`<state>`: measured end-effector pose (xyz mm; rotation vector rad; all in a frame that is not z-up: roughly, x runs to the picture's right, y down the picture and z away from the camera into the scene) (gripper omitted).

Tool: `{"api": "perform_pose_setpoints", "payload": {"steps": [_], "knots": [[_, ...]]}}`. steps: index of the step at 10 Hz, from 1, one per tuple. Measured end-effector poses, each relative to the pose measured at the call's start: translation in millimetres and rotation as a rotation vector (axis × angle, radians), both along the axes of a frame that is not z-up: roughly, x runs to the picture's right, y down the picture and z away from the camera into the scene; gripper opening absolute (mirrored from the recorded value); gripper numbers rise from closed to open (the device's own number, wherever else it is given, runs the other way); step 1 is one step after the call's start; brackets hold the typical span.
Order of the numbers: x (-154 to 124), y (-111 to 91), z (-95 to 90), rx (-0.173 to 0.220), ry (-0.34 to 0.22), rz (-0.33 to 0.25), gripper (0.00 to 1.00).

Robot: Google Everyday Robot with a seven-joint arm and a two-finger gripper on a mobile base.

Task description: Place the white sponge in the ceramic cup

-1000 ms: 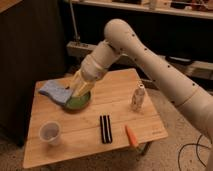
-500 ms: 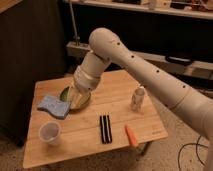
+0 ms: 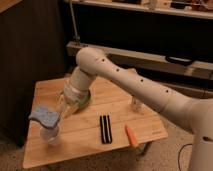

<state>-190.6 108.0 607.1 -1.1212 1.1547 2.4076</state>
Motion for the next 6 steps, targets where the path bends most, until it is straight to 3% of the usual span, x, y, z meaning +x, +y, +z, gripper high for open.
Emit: {"api": "perform_pose_setpoints", "payload": {"steps": [1, 4, 6], "knots": [[-5.6, 6.4, 8.9, 0.001, 0.013, 0.015, 0.00], [-9.2, 18.4, 35.2, -0.050, 0.057, 0.114, 0.00], [-14.3, 20.8, 42.9, -0.060, 0.051, 0.126, 0.00]]}}
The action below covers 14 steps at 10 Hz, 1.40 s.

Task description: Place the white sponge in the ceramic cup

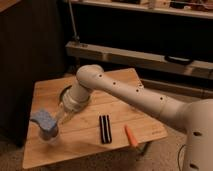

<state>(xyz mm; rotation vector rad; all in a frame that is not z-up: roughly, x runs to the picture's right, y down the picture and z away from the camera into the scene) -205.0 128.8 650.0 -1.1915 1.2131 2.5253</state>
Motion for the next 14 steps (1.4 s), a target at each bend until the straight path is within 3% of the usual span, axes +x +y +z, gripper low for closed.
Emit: {"api": "perform_pose_setpoints", "payload": {"steps": [5, 6, 8, 11, 14], "knots": [[-7.4, 21.4, 6.9, 0.046, -0.026, -0.077, 0.00], [-7.4, 27.0, 8.3, 0.052, -0.024, -0.093, 0.04], [-4.3, 34.6, 12.3, 0.058, -0.007, -0.112, 0.21], [0.8, 41.3, 18.6, 0.060, 0.018, -0.133, 0.25], [10.9, 43.8, 24.5, 0.055, 0.042, -0.147, 0.48]]}}
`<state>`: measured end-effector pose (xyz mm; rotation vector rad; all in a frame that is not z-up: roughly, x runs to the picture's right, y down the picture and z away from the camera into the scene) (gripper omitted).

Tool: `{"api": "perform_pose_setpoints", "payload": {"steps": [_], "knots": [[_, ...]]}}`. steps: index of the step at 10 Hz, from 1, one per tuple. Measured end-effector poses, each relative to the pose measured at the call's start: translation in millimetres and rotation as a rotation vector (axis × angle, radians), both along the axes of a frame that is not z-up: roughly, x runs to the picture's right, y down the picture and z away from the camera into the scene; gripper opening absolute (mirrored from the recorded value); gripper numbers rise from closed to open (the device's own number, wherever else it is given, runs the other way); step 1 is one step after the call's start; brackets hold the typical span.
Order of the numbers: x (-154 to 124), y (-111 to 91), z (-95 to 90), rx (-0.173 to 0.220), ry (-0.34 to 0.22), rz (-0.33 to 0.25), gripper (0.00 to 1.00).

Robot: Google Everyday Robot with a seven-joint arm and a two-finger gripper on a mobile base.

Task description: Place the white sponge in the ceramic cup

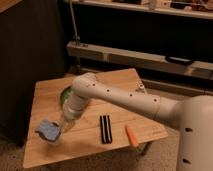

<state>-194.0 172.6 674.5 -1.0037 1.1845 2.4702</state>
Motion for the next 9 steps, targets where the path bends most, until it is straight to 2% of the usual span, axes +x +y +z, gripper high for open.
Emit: {"api": "perform_pose_setpoints", "payload": {"steps": [3, 7, 9], "knots": [[4.8, 3.7, 3.8, -0.011, 0.013, -0.008, 0.74], [7.2, 3.8, 5.9, -0.010, 0.025, -0.015, 0.76], [9.6, 0.9, 6.4, -0.016, 0.032, 0.004, 0.76]]}}
